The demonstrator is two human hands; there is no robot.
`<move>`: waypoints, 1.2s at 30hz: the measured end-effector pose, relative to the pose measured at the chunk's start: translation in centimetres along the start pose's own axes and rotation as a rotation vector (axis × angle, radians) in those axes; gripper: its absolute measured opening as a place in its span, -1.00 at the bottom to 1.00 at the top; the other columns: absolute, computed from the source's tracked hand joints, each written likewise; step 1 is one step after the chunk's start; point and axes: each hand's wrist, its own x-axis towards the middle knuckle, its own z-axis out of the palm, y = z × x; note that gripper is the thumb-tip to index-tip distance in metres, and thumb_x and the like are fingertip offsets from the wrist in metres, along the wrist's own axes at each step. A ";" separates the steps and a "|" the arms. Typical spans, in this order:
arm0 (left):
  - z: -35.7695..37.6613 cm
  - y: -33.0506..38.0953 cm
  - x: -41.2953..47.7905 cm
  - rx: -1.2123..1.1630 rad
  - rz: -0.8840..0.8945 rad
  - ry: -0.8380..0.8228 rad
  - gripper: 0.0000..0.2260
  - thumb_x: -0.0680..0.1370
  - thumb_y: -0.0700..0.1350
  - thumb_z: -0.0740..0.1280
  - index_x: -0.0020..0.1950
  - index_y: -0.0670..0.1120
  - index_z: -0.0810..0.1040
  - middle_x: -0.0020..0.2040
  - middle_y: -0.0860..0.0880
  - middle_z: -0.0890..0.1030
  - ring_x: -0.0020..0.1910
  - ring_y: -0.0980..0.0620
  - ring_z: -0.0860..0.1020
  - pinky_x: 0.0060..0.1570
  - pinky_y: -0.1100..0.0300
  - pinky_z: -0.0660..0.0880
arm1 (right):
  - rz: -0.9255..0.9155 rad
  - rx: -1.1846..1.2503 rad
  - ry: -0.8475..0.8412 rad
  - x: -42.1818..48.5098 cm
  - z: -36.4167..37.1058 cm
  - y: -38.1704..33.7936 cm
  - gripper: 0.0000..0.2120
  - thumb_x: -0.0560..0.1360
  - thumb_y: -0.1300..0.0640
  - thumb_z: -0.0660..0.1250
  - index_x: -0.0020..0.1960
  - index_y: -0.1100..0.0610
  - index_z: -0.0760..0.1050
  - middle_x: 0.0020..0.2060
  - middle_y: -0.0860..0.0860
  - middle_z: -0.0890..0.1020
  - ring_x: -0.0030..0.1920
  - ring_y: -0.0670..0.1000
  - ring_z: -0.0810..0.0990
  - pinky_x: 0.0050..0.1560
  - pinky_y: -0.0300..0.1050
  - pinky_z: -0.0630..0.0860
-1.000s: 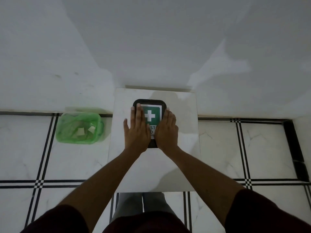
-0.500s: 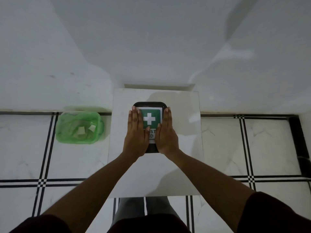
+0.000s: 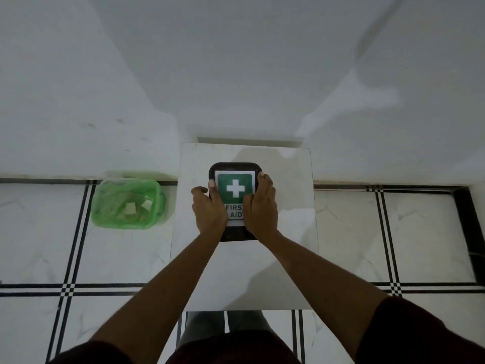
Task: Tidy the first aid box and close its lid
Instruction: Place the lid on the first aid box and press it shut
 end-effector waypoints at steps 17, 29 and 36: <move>-0.9 0.5 1.1 0.241 0.104 -0.087 -0.49 0.62 0.15 -0.09 0.09 -0.14 0.53 -0.10 -0.01 0.51 -0.13 0.01 0.46 -0.12 0.13 0.33 | 0.272 0.351 0.117 5.3 1.0 0.9 -0.80 0.60 0.09 0.20 -0.15 0.17 0.41 -0.20 0.03 0.49 -0.27 -0.12 0.45 -0.27 -0.49 0.36; -0.1 -0.1 1.7 0.349 0.489 -0.050 -0.59 0.64 -0.02 -0.02 0.51 0.01 0.10 0.39 -0.11 0.35 0.33 -0.09 0.32 0.17 0.01 0.39 | 0.208 0.285 0.038 6.7 1.7 1.4 -0.61 0.60 -0.11 0.04 -0.18 0.16 0.39 -0.18 0.12 0.54 -0.12 0.13 0.52 -0.08 0.01 0.51; 0.4 1.3 3.1 0.174 0.247 -0.049 -0.57 0.58 0.25 -0.05 0.11 -0.05 0.39 -0.02 -0.03 0.55 -0.04 -0.02 0.56 -0.11 0.06 0.48 | 0.281 0.309 -0.043 6.8 0.9 1.2 -0.63 0.62 -0.04 0.10 -0.33 0.06 0.29 -0.21 0.15 0.48 -0.23 0.05 0.49 -0.19 -0.16 0.45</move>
